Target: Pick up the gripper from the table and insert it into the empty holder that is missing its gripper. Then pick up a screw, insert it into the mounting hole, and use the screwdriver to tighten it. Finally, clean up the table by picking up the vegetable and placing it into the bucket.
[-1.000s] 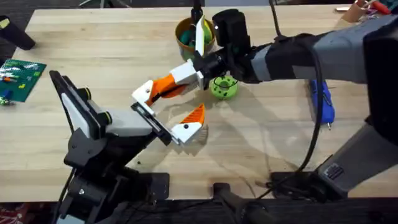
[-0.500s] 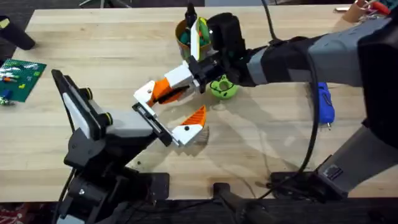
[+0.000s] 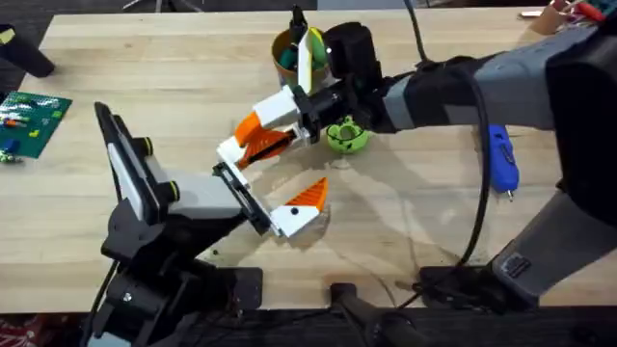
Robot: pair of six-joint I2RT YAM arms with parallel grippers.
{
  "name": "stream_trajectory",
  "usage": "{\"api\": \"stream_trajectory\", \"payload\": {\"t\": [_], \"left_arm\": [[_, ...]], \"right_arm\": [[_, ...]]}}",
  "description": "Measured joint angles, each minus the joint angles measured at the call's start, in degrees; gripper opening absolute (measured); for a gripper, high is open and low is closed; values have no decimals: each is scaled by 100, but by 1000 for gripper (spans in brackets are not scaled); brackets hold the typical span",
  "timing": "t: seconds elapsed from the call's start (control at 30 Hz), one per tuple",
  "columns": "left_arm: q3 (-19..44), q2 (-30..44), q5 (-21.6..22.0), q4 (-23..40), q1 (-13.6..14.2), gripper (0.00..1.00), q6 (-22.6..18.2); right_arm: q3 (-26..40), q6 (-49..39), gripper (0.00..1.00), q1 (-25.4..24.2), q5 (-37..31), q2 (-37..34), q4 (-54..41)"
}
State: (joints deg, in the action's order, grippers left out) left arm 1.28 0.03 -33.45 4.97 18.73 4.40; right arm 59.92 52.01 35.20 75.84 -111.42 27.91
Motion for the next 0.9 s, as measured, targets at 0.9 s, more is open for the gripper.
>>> {"api": "stream_trajectory", "payload": {"t": [0.9], "left_arm": [[0, 0, -195, 2, 10, 988, -13]], "right_arm": [[0, 69, 993, -865, -126, 0, -7]]}}
